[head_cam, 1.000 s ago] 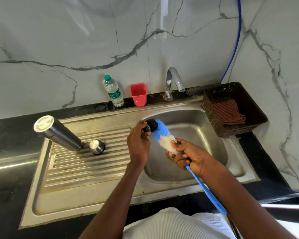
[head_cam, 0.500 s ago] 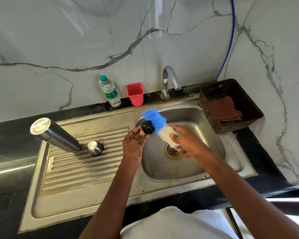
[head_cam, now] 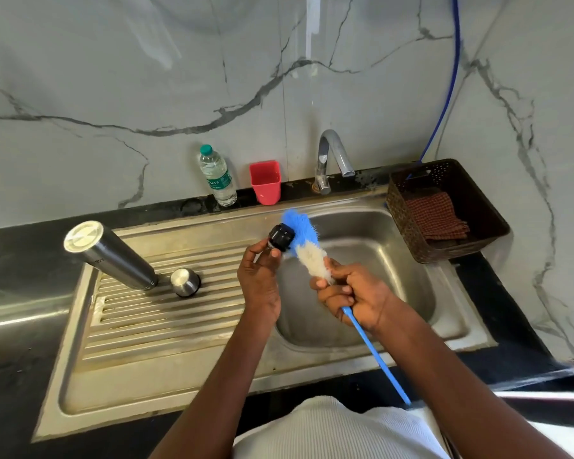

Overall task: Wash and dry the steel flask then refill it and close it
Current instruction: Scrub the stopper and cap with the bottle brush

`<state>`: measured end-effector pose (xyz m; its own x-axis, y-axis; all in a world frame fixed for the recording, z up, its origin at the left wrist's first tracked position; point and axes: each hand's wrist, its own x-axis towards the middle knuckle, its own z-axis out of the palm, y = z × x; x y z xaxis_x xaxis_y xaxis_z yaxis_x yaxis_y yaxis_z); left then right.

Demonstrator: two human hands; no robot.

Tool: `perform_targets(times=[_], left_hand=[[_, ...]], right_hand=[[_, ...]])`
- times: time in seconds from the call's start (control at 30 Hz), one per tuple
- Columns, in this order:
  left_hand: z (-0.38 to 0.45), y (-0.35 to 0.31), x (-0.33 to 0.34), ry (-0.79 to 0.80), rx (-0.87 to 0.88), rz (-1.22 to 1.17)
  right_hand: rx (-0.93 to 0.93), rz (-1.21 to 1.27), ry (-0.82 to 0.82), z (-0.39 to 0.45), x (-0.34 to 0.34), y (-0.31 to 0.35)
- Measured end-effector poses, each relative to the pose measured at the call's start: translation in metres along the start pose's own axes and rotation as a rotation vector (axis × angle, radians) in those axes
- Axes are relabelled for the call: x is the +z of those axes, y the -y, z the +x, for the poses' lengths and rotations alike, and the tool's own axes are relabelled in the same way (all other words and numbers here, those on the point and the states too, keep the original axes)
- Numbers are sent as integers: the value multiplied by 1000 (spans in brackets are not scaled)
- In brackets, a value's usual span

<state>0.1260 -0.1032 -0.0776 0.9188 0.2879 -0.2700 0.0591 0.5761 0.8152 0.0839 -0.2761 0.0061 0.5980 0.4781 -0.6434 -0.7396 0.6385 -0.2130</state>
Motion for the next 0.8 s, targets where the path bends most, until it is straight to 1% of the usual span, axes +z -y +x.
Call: perform_targets(times=[0.07,0.1,0.13,0.17,0.23,0.27,0.3,0.33,0.43,0.5,0.57,0.63,0.67,0.73,0.77,0.8], left_hand=[[-6,0,2,8,26,46],[-6,-3,2,-13,48,85],[-4,-7,1,-42,76,136],[-2,-9,0,-46,119,197],[-1,-7,-2,38,214,348],[-2,-6,-4,76,234,414],[-5,-4,-4,94,234,451],[-6,-5,-4,95,222,462],[1,-8,-7,70,177,402],[4,-11,-5,47,131,359],[1,-11,0,60,48,263],[-3,-9,4,75,-31,166],[-5,-8,4,51,-42,166],[-4,-9,2,-19,5,274],[-2,-9,2,-28,59,365],[-2,-10,3,-4,113,472]], right_hand=[[15,-5,-27,0,3,3],[-10,-97,-74,0,4,3],[-75,-269,-152,-2,5,0],[-172,-512,-261,-6,6,-6],[-419,-1053,-514,-11,11,-17],[-522,-1277,-594,-7,9,-17],[-566,-1398,-637,-4,9,-13],[-562,-1443,-650,-3,12,-6],[-558,-1503,-618,-8,10,2],[-629,-1620,-625,-18,11,-7],[-714,-1739,-648,-19,13,-13],[-725,-1732,-658,-15,14,-6],[-718,-1713,-649,-15,16,-4],[-730,-1798,-635,-21,17,-9],[-726,-1888,-635,-25,18,-15],[-735,-1963,-639,-27,19,-20]])
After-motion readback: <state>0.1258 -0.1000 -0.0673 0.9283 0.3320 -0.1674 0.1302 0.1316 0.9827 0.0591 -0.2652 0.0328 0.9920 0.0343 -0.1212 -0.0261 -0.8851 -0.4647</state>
